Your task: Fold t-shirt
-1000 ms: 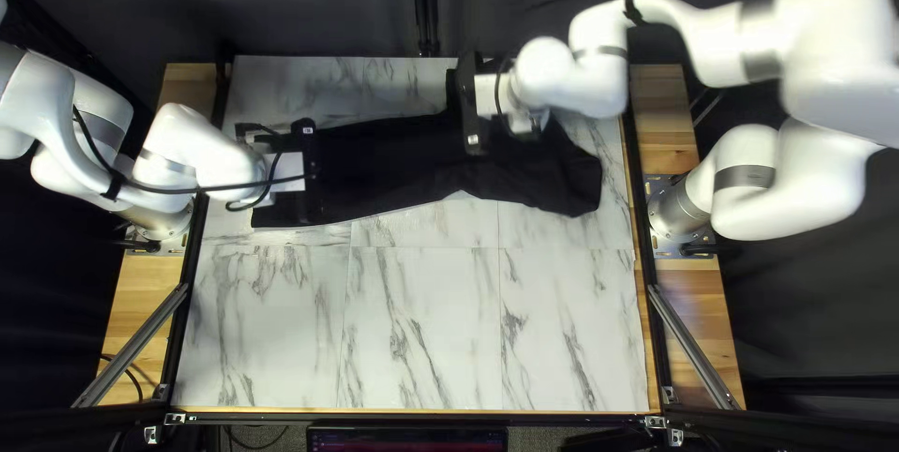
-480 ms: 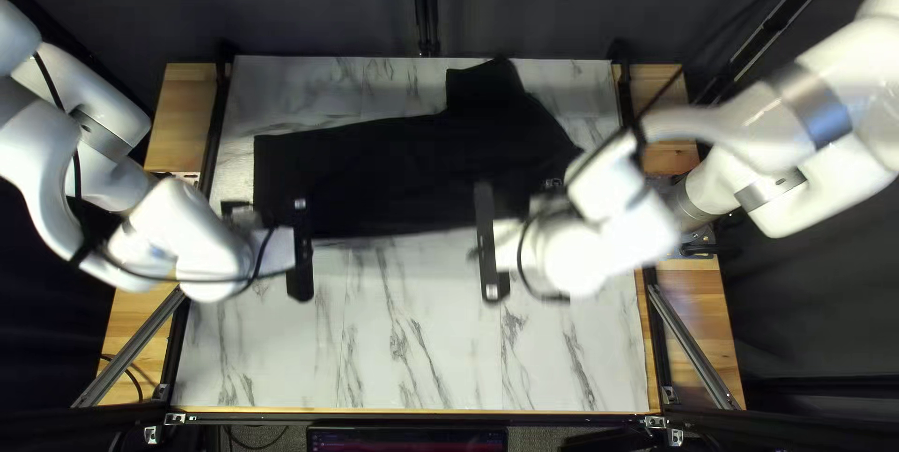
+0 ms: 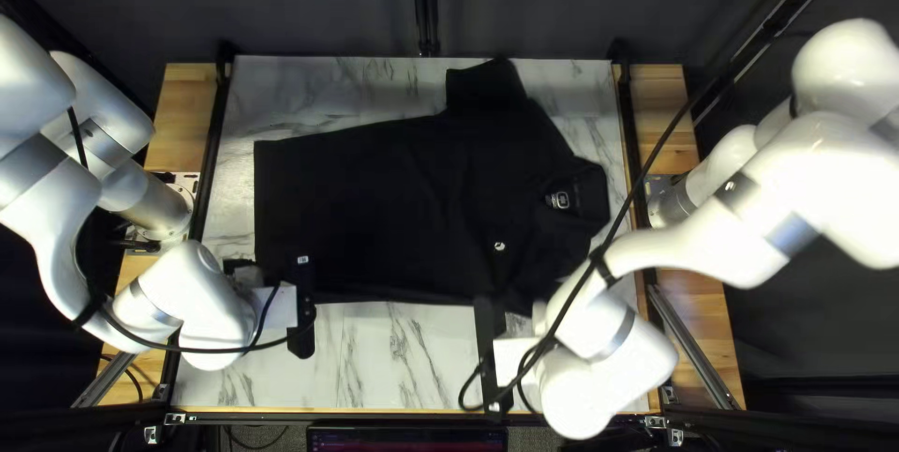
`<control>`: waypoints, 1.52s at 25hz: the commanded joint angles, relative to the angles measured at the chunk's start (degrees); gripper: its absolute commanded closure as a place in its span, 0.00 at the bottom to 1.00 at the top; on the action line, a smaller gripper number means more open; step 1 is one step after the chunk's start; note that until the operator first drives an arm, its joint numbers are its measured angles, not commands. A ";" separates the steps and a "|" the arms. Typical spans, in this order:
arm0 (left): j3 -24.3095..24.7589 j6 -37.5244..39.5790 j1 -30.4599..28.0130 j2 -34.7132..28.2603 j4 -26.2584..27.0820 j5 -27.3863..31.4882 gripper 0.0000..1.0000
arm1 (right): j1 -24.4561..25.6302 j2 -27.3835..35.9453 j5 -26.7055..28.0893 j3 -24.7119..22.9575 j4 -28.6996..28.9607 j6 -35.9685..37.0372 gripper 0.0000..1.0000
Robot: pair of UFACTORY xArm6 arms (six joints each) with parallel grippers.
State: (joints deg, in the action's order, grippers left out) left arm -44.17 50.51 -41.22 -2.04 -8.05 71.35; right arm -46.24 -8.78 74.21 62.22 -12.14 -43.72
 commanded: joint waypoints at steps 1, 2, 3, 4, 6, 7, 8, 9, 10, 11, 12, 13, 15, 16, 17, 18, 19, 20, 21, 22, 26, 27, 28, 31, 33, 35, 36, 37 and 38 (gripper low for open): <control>0.33 0.41 -0.63 0.74 1.01 -1.01 0.95 | -0.50 -3.11 -2.93 1.53 1.62 1.92 1.00; 0.48 0.75 -0.97 0.70 1.29 -1.04 0.95 | -0.79 -3.55 -3.35 1.92 1.95 2.34 1.00; 0.46 1.00 -1.21 0.70 1.51 -0.95 0.94 | -0.98 -3.81 -3.61 2.18 2.19 2.69 1.00; 0.20 1.39 -1.62 0.88 1.81 -0.72 0.94 | -1.25 -4.31 -3.68 2.77 2.53 3.02 1.00; -0.58 1.90 -2.24 1.49 2.26 -0.33 0.91 | -1.42 -4.95 -3.71 3.57 3.11 3.88 1.00; -0.90 2.04 -2.43 1.75 2.39 -0.19 0.89 | -1.41 -5.03 -3.76 3.68 3.30 4.25 1.00; -1.58 2.35 -2.86 2.22 2.60 0.15 0.86 | -1.53 -5.11 -3.66 3.90 3.47 4.43 1.00; -2.13 2.64 -3.27 2.54 2.75 0.49 0.84 | -1.68 -5.03 -3.58 3.96 3.54 4.51 1.00; -2.34 2.78 -3.44 2.66 2.79 0.64 0.83 | -1.74 -4.95 -3.59 3.92 3.55 4.57 1.00; -2.76 3.04 -3.84 2.86 2.86 0.94 0.80 | -1.79 -4.53 -3.83 3.51 3.52 4.82 1.00; -2.80 3.10 -3.94 2.87 2.87 0.99 0.79 | -1.61 -4.14 -4.17 2.90 3.46 5.04 1.00; -1.99 2.88 -3.65 2.41 2.75 0.63 0.78 | -0.85 -3.01 -5.24 0.96 3.30 5.66 1.00; -0.53 2.29 -2.79 1.70 2.52 -0.23 0.77 | 0.41 -1.38 -6.59 -1.66 2.88 6.47 1.00; 1.08 1.60 -1.78 0.84 2.15 -1.23 0.80 | 1.72 0.20 -7.71 -4.02 2.29 7.14 1.00; 2.51 1.01 -0.77 -0.01 1.67 -2.00 0.82 | 2.71 1.36 -8.26 -5.56 1.87 7.60 1.00; 3.54 0.64 -0.01 -0.70 1.29 -2.46 0.86 | 4.31 3.33 -9.03 -7.93 1.06 8.27 1.00; 4.47 0.32 0.72 -1.43 0.88 -2.76 0.86 | 5.47 4.82 -9.48 -9.55 0.38 8.76 1.00; 4.95 0.12 1.15 -1.87 0.64 -2.85 0.90 | 6.18 5.67 -9.68 -10.42 -0.01 9.08 1.00; 6.12 -0.58 2.35 -3.09 0.00 -2.93 0.91 | 8.16 7.66 -9.67 -12.19 -0.92 10.14 1.00; 6.79 -1.06 3.09 -3.84 -0.38 -2.94 0.92 | 8.74 8.22 -9.60 -12.63 -1.21 10.43 1.00; 10.04 -3.91 7.20 -7.60 -2.26 -2.70 0.92 | 16.15 13.03 -8.50 -15.77 -3.72 16.32 1.00; 10.75 -4.47 8.03 -8.31 -2.62 -2.77 0.93 | 17.45 13.65 -8.39 -16.17 -4.03 17.54 1.00; 11.99 -5.42 9.40 -9.51 -3.18 -2.95 0.93 | 19.65 14.65 -8.44 -16.88 -4.60 19.68 1.00; 15.36 -7.74 13.02 -12.36 -4.57 -4.02 0.93 | 24.92 16.09 -8.40 -17.41 -5.90 24.88 1.00; 17.47 -9.13 15.34 -13.93 -5.44 -5.01 0.93 | 28.01 15.86 -8.61 -17.09 -6.62 28.11 1.00; 19.52 -10.27 17.53 -15.21 -6.22 -6.22 0.93 | 31.04 15.72 -9.47 -17.38 -7.26 31.01 1.00; 20.44 -10.72 18.58 -15.73 -6.51 -6.83 0.93 | 32.47 15.60 -10.02 -17.59 -7.46 32.47 1.00; 21.09 -11.10 19.32 -16.10 -6.73 -7.25 0.93 | 33.50 15.58 -10.42 -17.84 -7.62 33.36 1.00; 22.10 -11.77 20.63 -16.64 -7.08 -7.97 0.93 | 35.21 15.96 -11.25 -18.77 -7.86 34.82 1.00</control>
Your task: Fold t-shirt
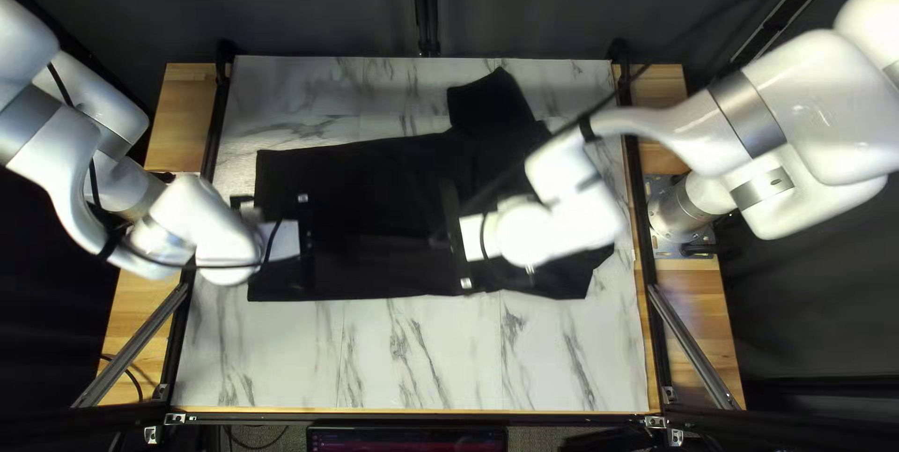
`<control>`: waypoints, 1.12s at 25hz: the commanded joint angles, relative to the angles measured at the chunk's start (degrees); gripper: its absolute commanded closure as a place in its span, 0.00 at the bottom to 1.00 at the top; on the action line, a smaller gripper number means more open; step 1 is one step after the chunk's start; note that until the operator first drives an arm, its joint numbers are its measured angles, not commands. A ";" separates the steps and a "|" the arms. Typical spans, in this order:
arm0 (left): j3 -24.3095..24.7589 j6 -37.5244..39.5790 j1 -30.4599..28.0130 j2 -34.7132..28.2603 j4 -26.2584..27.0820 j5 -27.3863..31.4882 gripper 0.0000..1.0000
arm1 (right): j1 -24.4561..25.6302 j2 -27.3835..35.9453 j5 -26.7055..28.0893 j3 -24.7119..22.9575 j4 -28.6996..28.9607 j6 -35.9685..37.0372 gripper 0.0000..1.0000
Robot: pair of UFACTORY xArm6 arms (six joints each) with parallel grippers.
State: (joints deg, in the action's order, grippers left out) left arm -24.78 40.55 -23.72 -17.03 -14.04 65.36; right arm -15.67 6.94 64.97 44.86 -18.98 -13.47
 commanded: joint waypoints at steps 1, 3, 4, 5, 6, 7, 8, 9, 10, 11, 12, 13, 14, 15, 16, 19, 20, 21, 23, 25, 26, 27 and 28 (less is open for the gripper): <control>3.34 -2.33 4.07 -2.08 -1.30 -2.34 0.93 | 5.83 0.60 -2.66 -2.16 -1.20 5.51 1.00; 4.34 -3.47 5.98 -2.77 -1.74 -2.95 0.93 | 7.90 0.98 -3.81 -3.16 -1.49 7.17 1.00; 4.58 -3.97 6.73 -2.87 -1.93 -3.21 0.93 | 8.62 0.98 -4.16 -3.31 -1.58 7.83 1.00; 4.89 -4.85 8.01 -2.93 -2.22 -3.71 0.92 | 9.75 0.91 -4.69 -3.47 -1.71 8.84 1.00; 4.91 -5.36 8.73 -2.80 -2.37 -4.00 0.92 | 10.48 0.83 -5.03 -3.55 -1.78 9.53 1.00; 4.89 -5.68 9.15 -2.68 -2.45 -4.21 0.92 | 10.90 0.81 -5.29 -3.66 -1.79 9.98 1.00; 4.83 -6.14 9.75 -2.39 -2.53 -4.59 0.91 | 11.33 0.79 -5.72 -3.88 -1.69 10.57 1.00; 4.80 -6.33 9.95 -2.18 -2.50 -4.86 0.84 | 11.41 0.81 -5.88 -3.99 -1.59 10.80 0.99; 4.87 -6.47 10.08 -1.95 -2.43 -5.27 0.62 | 11.54 0.91 -6.62 -4.51 -1.30 11.11 0.15; 4.98 -6.82 10.49 -1.45 -2.31 -6.04 0.10 | 11.47 1.21 -7.37 -5.36 -1.07 10.84 0.00; 4.94 -6.93 10.55 -1.08 -2.10 -6.41 0.00 | 11.42 1.48 -7.85 -5.96 -0.92 10.67 0.00; 4.80 -7.17 10.61 -0.46 -1.73 -6.94 0.00 | 11.17 2.33 -8.61 -7.40 -0.59 10.08 0.00; 4.71 -7.23 10.59 -0.25 -1.56 -7.07 0.00 | 11.01 2.85 -8.84 -8.07 -0.46 9.69 0.00; 4.46 -7.14 10.24 -0.03 -1.17 -7.00 0.00 | 10.37 4.92 -9.15 -10.13 -0.34 8.24 0.00; 4.32 -6.98 9.87 -0.13 -0.91 -6.75 0.00 | 9.87 6.61 -9.22 -11.58 -0.32 7.06 0.00; 3.79 -6.23 8.60 -0.60 -0.39 -5.62 0.00 | 8.17 12.67 -8.80 -16.18 -0.75 2.72 0.00; 3.42 -5.81 8.03 -0.52 -0.29 -5.30 0.00 | 7.39 15.62 -8.68 -18.35 -1.00 0.49 0.00; 3.18 -5.49 7.69 -0.23 -0.32 -5.45 0.00 | 7.16 17.81 -9.26 -20.35 -1.04 -1.12 0.00; 3.06 -5.06 7.41 0.45 -0.57 -6.40 0.00 | 7.37 20.43 -11.34 -23.48 -1.02 -3.78 0.00; 2.87 -4.94 7.45 1.30 -0.96 -7.72 0.00 | 7.73 21.59 -13.90 -25.55 -0.69 -6.52 0.00; 2.68 -4.99 7.52 1.72 -1.20 -8.36 0.00 | 7.71 21.44 -15.21 -25.85 -0.51 -8.24 0.00; 2.54 -5.03 7.56 1.96 -1.37 -8.75 0.00 | 7.66 21.09 -16.08 -25.81 -0.36 -9.47 0.00; 2.28 -5.14 7.68 2.50 -1.77 -9.66 0.00 | 7.38 20.00 -17.82 -25.56 -0.21 -11.99 0.00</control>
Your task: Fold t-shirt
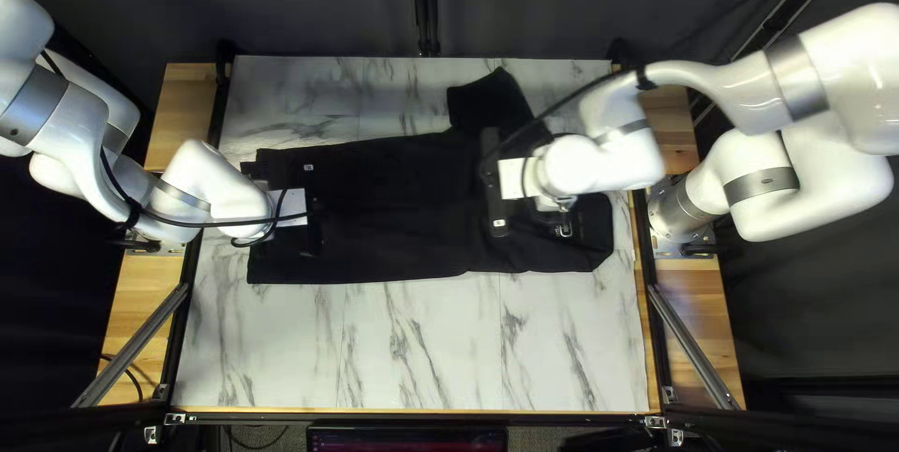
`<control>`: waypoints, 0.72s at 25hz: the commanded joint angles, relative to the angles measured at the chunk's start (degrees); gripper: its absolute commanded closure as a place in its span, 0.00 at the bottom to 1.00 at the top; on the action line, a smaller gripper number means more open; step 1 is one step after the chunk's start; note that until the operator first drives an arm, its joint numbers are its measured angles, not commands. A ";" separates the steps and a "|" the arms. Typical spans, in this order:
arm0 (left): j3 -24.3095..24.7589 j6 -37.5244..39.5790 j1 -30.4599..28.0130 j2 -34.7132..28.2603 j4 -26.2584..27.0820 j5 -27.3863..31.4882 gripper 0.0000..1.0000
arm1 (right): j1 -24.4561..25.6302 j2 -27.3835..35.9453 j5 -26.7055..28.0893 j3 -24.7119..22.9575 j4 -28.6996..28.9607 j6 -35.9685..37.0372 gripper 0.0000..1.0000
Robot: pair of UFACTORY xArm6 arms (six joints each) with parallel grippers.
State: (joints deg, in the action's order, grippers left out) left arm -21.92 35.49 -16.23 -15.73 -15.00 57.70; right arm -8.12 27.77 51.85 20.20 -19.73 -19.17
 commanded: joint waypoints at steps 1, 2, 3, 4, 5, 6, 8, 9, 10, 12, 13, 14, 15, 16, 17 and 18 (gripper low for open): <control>-0.63 -0.16 0.26 1.47 -1.07 -2.63 0.00 | -0.28 -1.39 -5.53 -0.75 0.63 -7.34 0.00; -0.69 -0.20 0.31 1.92 -1.33 -3.44 0.00 | -0.64 -2.48 -6.49 -0.14 0.83 -9.39 0.00; -0.58 -0.25 0.32 2.05 -1.50 -4.05 0.00 | -0.76 -2.88 -7.08 0.05 0.94 -10.54 0.00; -0.46 -0.28 0.30 2.04 -1.58 -4.35 0.00 | -0.74 -3.04 -7.41 0.10 1.04 -11.09 0.00; -0.13 -0.32 0.18 1.72 -1.64 -4.69 0.00 | -0.69 -3.20 -7.92 0.05 1.35 -11.91 0.00; 0.12 -0.32 0.04 1.39 -1.65 -4.80 0.00 | -0.73 -3.26 -8.17 0.04 1.71 -12.31 0.00; 0.54 0.01 -0.58 0.67 -1.59 -4.72 0.00 | -1.26 -3.90 -8.27 0.49 2.98 -13.39 0.00; 0.65 0.13 -0.78 0.44 -1.58 -4.64 0.00 | -1.35 -4.05 -8.34 0.54 3.35 -13.63 0.00; 0.87 0.49 -1.31 0.01 -1.53 -4.46 0.00 | -1.67 -4.90 -8.31 0.79 4.04 -14.71 0.00; 1.16 0.74 -1.58 -0.15 -1.62 -4.65 0.00 | -1.34 -5.63 -8.68 0.54 4.70 -15.46 0.00; 1.35 0.71 -1.46 -0.10 -1.74 -4.97 0.00 | -0.73 -5.88 -9.31 0.03 4.83 -15.53 0.00; 1.50 0.66 -1.34 -0.09 -1.81 -5.19 0.00 | -0.24 -6.03 -9.81 -0.35 4.96 -15.47 0.00; 1.74 0.61 -1.25 -0.20 -1.90 -5.47 0.00 | 0.67 -6.45 -10.89 -0.98 5.24 -15.42 0.00; 1.83 0.66 -1.32 -0.34 -1.94 -5.53 0.00 | 1.08 -6.87 -11.43 -1.14 5.40 -15.45 0.00; 1.89 0.73 -1.40 -0.47 -2.00 -5.55 0.00 | 1.63 -7.71 -12.28 -1.22 5.87 -15.43 0.04; 1.88 0.81 -1.55 -0.62 -2.03 -5.44 0.00 | 1.96 -8.59 -13.14 -1.25 6.36 -15.31 0.07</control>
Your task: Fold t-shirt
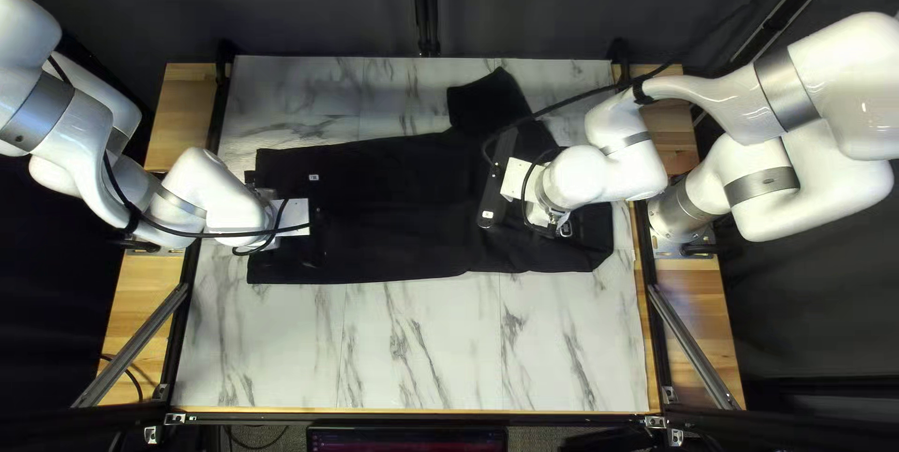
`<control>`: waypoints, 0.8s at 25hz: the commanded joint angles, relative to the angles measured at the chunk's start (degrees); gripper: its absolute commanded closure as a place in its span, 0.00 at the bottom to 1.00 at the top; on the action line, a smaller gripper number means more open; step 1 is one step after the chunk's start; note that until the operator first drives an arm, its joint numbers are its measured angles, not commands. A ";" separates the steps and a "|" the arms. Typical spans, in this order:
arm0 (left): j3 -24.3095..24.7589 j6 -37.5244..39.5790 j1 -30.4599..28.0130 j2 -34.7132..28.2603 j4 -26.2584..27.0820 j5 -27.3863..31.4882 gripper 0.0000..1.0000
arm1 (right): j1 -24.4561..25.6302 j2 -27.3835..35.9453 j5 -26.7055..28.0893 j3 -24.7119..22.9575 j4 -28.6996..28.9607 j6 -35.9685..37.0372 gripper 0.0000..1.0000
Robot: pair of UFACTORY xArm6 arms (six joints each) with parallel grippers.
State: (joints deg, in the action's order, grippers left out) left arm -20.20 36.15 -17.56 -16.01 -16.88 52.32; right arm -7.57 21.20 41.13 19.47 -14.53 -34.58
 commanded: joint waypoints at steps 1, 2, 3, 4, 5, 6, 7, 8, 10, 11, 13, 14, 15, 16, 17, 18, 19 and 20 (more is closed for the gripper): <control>0.18 0.20 -0.28 -0.42 -0.18 -0.01 0.00 | 1.59 -2.39 -2.71 -0.50 1.51 0.24 0.14; 0.14 0.26 -0.52 -0.78 -0.14 0.41 0.00 | 1.93 -3.10 -3.41 -0.54 2.26 0.70 0.35; 0.11 0.30 -0.67 -0.99 -0.11 0.71 0.00 | 2.07 -3.29 -3.61 -0.55 2.59 0.96 0.78; 0.09 0.29 -0.73 -1.11 -0.09 0.86 0.00 | 2.27 -3.54 -3.87 -0.54 3.21 1.47 1.00; 0.09 0.29 -0.73 -1.11 -0.09 0.86 0.00 | 2.34 -3.56 -3.95 -0.51 3.61 1.83 1.00; 0.09 0.29 -0.73 -1.11 -0.09 0.86 0.00 | 2.31 -3.50 -4.02 -0.47 3.85 2.11 1.00; 0.09 0.29 -0.73 -1.11 -0.09 0.86 0.00 | 2.24 -3.28 -4.05 -0.42 4.31 2.71 1.00; 0.09 0.29 -0.73 -1.11 -0.09 0.86 0.00 | 2.18 -3.17 -3.97 -0.36 4.47 2.90 1.00; 0.09 0.29 -0.73 -1.11 -0.09 0.86 0.00 | 1.95 -2.35 -3.57 -0.39 4.78 3.51 1.00; 0.09 0.29 -0.73 -1.11 -0.09 0.86 0.00 | 1.91 -2.08 -3.41 -0.46 4.80 3.62 1.00; 0.09 0.29 -0.73 -1.11 -0.09 0.86 0.00 | 1.68 -1.10 -2.76 -0.69 4.79 3.64 1.00; 0.09 0.29 -0.73 -1.11 -0.09 0.86 0.00 | 1.32 -0.39 -2.17 -0.82 4.73 3.34 1.00; 0.09 0.29 -0.73 -1.11 -0.09 0.86 0.00 | 1.02 0.02 -1.89 -0.92 4.66 3.06 1.00; 0.09 0.29 -0.73 -1.11 -0.09 0.86 0.00 | 0.78 0.26 -1.73 -0.99 4.59 2.80 1.00; 0.09 0.29 -0.73 -1.11 -0.09 0.86 0.00 | 0.28 0.70 -1.67 -1.22 4.55 2.37 1.00; 0.09 0.29 -0.73 -1.11 -0.09 0.86 0.00 | 0.13 0.85 -1.74 -1.34 4.57 2.28 1.00; 0.09 0.29 -0.73 -1.11 -0.09 0.86 0.00 | -0.43 1.01 -1.95 -1.43 4.78 1.81 1.00; 0.09 0.29 -0.73 -1.11 -0.09 0.86 0.00 | -1.04 0.98 -2.14 -1.38 5.05 1.36 0.27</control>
State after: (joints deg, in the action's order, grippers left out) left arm -20.11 36.45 -18.29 -17.12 -16.97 53.19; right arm -7.63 22.00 39.27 18.15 -9.84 -32.42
